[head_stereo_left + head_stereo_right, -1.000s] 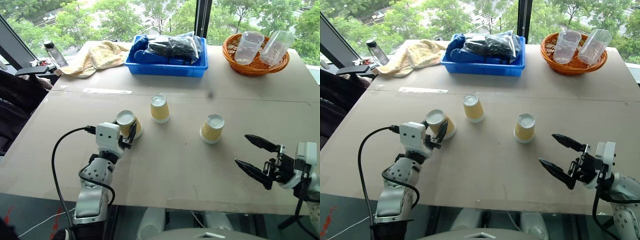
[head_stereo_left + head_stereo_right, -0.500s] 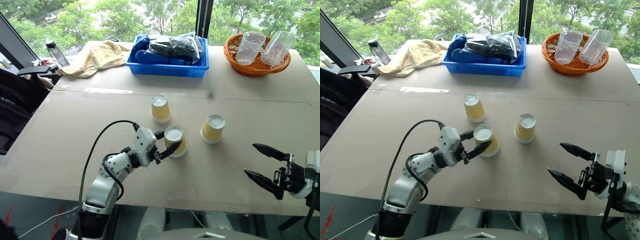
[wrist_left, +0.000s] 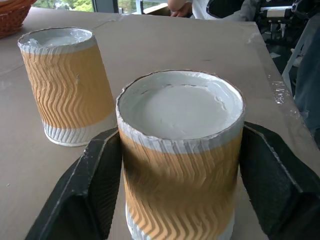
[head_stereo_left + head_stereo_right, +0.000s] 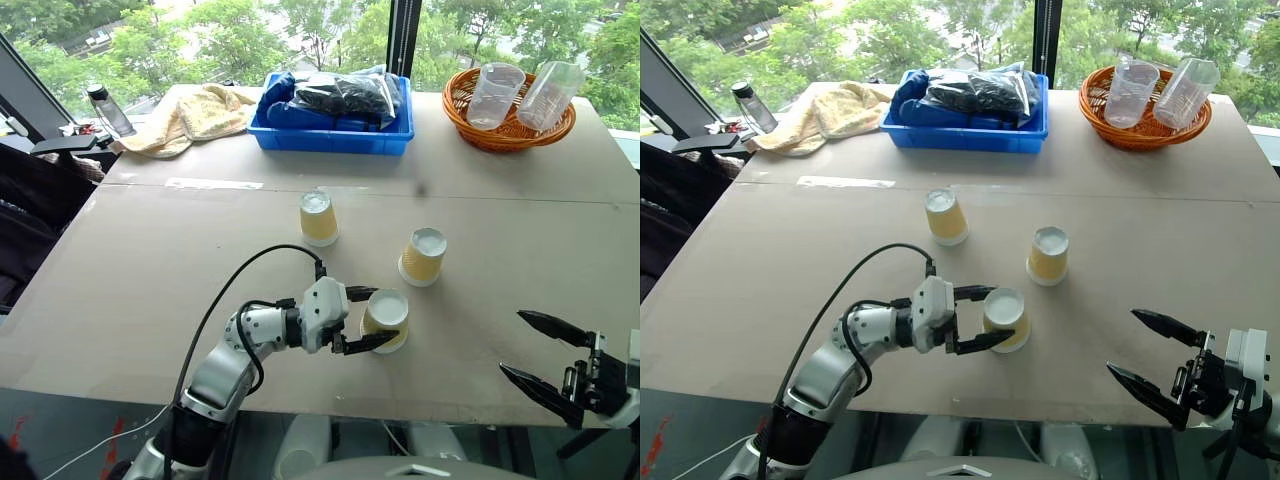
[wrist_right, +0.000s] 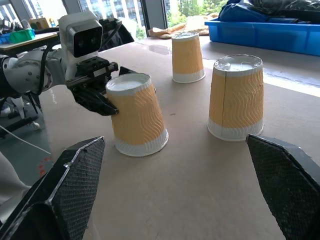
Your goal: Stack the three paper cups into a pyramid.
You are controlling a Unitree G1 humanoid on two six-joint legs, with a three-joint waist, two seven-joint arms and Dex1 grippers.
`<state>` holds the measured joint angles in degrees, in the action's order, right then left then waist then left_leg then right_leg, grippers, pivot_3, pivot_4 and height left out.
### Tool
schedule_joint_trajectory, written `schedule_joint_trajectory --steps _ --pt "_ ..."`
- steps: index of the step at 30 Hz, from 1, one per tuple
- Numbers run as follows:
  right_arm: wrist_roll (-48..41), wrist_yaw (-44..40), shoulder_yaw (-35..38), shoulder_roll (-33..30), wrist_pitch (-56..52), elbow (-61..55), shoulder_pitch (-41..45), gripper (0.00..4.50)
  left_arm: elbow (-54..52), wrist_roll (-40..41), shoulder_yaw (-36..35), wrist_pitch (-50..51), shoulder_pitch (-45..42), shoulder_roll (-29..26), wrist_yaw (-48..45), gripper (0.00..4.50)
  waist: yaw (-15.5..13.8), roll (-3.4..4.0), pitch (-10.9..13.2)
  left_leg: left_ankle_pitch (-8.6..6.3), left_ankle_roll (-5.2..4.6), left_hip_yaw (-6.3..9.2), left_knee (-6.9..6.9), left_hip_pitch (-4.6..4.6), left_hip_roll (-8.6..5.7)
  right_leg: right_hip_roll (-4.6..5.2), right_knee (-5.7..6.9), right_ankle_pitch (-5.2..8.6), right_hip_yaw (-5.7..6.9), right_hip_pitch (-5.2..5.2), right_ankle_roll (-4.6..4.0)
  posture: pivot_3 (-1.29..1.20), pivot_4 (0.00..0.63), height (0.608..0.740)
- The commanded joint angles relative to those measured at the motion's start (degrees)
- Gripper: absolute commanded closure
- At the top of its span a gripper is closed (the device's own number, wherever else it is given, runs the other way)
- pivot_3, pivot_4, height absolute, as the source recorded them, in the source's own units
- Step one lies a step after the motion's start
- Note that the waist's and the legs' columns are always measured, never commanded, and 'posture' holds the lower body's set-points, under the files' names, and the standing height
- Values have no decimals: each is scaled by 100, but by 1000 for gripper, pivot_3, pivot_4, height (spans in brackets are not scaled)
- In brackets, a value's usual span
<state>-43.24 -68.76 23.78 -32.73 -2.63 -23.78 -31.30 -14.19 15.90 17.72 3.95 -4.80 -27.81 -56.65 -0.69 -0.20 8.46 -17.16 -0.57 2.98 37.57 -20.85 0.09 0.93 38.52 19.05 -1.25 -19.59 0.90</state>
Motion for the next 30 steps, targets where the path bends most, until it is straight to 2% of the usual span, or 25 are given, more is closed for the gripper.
schedule_joint_trajectory --steps 1,7,11,15,22,30 --pt "-119 57 177 -37 25 -158 84 0 -136 38 -157 -268 118 -39 -3 28 -2 0 0 0 0 0 0 0 0 0 0 0 0 0 0 0 150 740" --pt "3 424 -77 6 -102 -45 734 0 -1099 961 -913 24 710 -238 99 28 35 1 4 0 -1 -1 0 1 5 0 2 0 -2 -2 -1 0 150 740" --pt "433 1090 -449 212 -212 119 1355 0 -2080 1923 -1617 562 1204 -331 538 28 29 0 5 0 -1 0 0 0 5 0 1 0 -2 -2 -1 0 150 740" --pt "921 1738 -918 394 -399 396 2091 0 -2691 2571 -2184 1036 1343 -612 856 28 12 0 8 0 0 1 1 -1 5 0 2 0 -1 -3 -1 0 150 740" --pt "1365 1917 -1749 580 -591 924 3233 0 -2439 3232 -3285 1475 1183 -1243 768 28 14 2 12 4 7 1 2 0 4 -3 7 1 1 -7 -1 0 150 740" --pt "1777 1902 -2126 720 -377 1789 3997 0 -2252 3407 -3849 1604 1314 -1825 -22 28 65 1 25 14 24 -1 2 -4 3 -2 3 1 0 -11 -1 0 150 740"
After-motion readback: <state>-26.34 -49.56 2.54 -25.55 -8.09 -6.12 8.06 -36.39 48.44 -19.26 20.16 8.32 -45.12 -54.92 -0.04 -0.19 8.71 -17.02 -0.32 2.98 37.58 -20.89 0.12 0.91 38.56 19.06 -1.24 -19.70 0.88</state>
